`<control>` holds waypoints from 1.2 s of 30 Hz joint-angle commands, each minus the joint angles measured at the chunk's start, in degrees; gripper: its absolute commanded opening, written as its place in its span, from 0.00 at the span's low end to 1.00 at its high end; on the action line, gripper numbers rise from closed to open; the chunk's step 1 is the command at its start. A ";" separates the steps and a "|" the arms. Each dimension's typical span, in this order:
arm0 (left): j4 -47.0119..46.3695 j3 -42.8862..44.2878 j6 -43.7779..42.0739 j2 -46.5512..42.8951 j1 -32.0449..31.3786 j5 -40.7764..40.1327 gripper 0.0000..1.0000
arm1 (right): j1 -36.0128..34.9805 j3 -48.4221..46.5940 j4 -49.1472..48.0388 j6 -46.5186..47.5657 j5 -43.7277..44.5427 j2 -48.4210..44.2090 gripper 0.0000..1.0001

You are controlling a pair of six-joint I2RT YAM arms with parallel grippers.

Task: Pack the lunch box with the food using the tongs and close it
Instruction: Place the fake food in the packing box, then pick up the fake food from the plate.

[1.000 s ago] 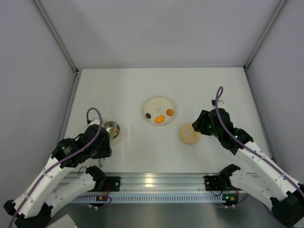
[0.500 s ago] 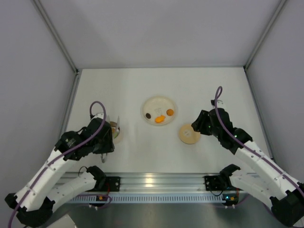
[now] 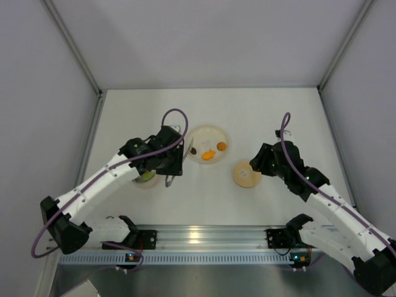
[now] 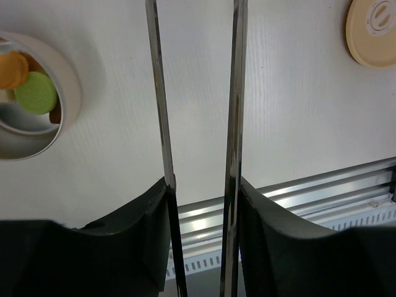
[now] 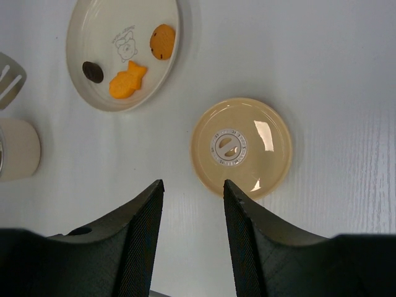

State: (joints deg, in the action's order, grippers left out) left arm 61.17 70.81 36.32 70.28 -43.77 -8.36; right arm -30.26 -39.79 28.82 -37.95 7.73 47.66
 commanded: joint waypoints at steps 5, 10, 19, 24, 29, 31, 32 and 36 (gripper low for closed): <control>-9.04 2.94 -0.98 7.50 -2.37 0.27 0.47 | -1.12 -0.99 -0.78 0.25 0.53 -1.43 0.43; -11.59 2.76 -0.72 12.24 -2.37 -0.25 0.47 | -1.20 -1.17 0.18 0.42 0.97 -2.13 0.43; -12.39 1.10 0.16 14.45 -2.29 -2.10 0.47 | -1.12 -0.64 0.98 0.69 1.33 -3.10 0.43; -12.74 -1.19 0.51 13.74 -2.20 -3.15 0.49 | -1.12 -0.38 0.63 0.60 0.89 -3.19 0.43; -13.44 -3.74 0.51 13.66 -1.50 -3.16 0.49 | -1.12 -0.38 0.62 0.60 0.71 -3.10 0.43; -13.97 -4.36 0.25 13.65 -0.88 -2.63 0.50 | -1.12 -0.46 0.71 0.60 0.71 -3.19 0.43; -14.49 -4.62 0.07 13.65 -0.79 -1.84 0.50 | -1.20 -0.46 0.80 0.60 0.71 -3.19 0.43; -14.58 -4.80 -0.28 14.53 -0.79 -1.57 0.49 | -1.12 -0.73 0.98 0.78 0.97 -3.27 0.44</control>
State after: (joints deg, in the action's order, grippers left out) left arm 49.47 66.08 36.05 85.43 -44.71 -10.02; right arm -30.26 -39.79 29.52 -37.95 7.88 45.36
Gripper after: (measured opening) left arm 0.496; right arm 0.436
